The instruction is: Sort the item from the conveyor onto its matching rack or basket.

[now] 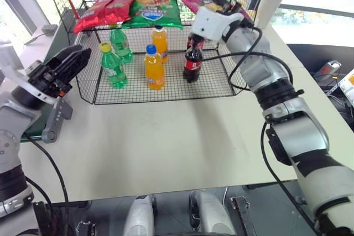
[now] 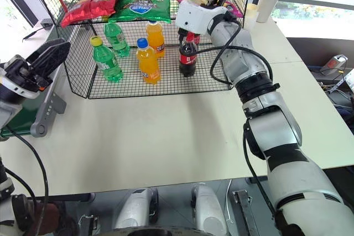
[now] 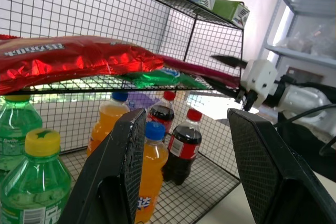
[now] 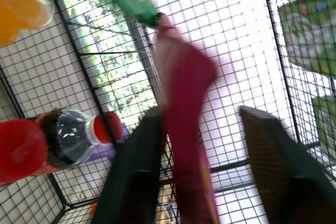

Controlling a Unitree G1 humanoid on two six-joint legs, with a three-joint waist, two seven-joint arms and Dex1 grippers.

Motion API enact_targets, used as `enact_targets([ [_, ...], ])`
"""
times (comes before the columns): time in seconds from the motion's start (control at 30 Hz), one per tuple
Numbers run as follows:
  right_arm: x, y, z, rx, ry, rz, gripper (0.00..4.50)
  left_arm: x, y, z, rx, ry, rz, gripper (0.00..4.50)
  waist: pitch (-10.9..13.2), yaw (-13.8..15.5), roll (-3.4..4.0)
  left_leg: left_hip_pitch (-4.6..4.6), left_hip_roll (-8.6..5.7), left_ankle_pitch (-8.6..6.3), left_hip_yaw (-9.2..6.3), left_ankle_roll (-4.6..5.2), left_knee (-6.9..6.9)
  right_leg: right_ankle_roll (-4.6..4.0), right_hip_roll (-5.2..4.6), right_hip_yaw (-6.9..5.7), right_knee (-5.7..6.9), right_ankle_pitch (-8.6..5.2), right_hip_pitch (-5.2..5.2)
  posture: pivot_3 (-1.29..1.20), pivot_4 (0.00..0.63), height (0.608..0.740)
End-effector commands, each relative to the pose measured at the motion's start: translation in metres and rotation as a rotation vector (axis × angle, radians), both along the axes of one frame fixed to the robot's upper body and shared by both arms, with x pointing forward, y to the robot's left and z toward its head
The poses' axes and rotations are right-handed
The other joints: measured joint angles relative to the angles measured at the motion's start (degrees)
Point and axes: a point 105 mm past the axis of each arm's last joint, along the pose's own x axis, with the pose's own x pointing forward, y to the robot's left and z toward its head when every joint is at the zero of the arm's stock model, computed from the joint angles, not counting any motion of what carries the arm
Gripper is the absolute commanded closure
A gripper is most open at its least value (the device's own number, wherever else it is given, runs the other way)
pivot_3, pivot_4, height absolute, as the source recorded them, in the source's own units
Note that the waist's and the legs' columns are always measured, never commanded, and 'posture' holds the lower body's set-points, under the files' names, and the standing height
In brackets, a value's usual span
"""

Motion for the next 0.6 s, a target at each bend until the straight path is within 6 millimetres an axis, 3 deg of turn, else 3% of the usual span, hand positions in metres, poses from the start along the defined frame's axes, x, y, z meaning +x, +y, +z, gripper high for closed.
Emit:
enact_targets([
  [0.03,-0.001,-0.002,0.004,0.05,0.1,0.042,0.79,-0.005,-0.002,0.009,0.016,-0.055,0.013,1.95,0.0,0.0,-0.01,0.04,0.0,0.0,0.0,0.0,-0.01,0.0,0.0,0.0,0.01,0.0,0.03,0.0,0.15,0.74],
  [0.37,-0.023,0.007,0.003,0.329,0.488,0.36,0.79,-0.004,-0.002,0.004,0.017,-0.051,0.029,1.95,0.0,-0.1,-0.01,0.11,0.02,0.0,0.0,0.0,-0.02,0.01,0.02,-0.01,0.01,0.0,0.1,0.0,0.15,0.74],
  [0.6,-0.047,0.018,0.014,0.473,0.588,0.575,0.79,-0.004,-0.002,0.002,0.02,-0.041,0.035,1.95,0.0,0.1,0.0,0.07,0.02,0.0,0.0,0.0,-0.03,0.01,0.02,-0.03,-0.01,0.0,0.08,0.0,0.15,0.74],
])
